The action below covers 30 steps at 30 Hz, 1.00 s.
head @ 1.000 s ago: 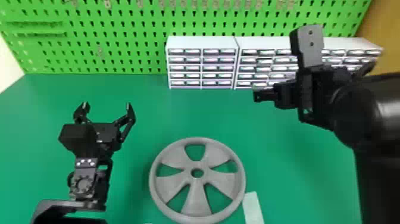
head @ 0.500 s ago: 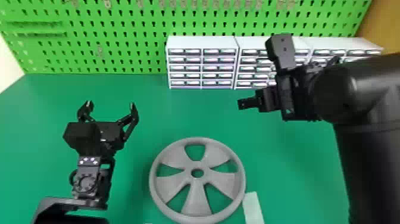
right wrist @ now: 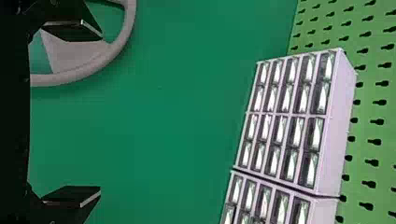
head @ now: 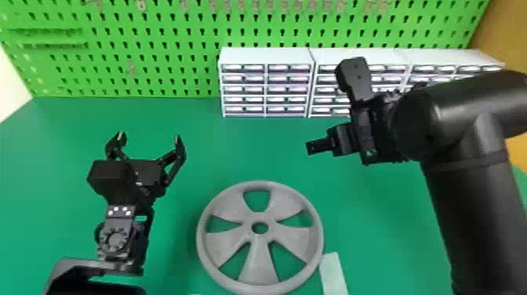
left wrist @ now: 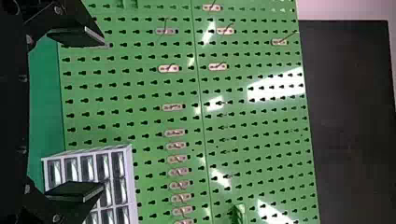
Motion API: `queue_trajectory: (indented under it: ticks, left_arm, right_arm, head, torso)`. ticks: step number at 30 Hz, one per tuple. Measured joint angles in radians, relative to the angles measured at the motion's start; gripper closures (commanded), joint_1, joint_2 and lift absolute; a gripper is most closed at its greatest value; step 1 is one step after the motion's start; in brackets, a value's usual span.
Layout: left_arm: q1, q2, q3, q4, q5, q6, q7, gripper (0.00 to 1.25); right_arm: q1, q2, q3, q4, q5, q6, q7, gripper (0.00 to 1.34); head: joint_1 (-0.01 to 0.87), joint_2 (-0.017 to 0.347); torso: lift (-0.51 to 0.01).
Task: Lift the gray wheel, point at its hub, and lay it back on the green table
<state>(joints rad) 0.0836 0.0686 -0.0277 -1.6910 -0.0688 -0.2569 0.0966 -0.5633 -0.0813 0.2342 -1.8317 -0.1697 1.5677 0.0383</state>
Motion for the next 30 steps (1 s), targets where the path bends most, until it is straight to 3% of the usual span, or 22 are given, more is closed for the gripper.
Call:
queue_trajectory:
  ticks: [30]
  left_arm:
    - [-0.012,0.014,-0.028,0.016,0.005,0.006,0.0,0.18]
  right_arm:
    - [-0.077,0.008,0.089,0.284,-0.033,0.0,0.0,0.14]
  head:
    - [0.692,0.048]
  torso:
    - [-0.093]
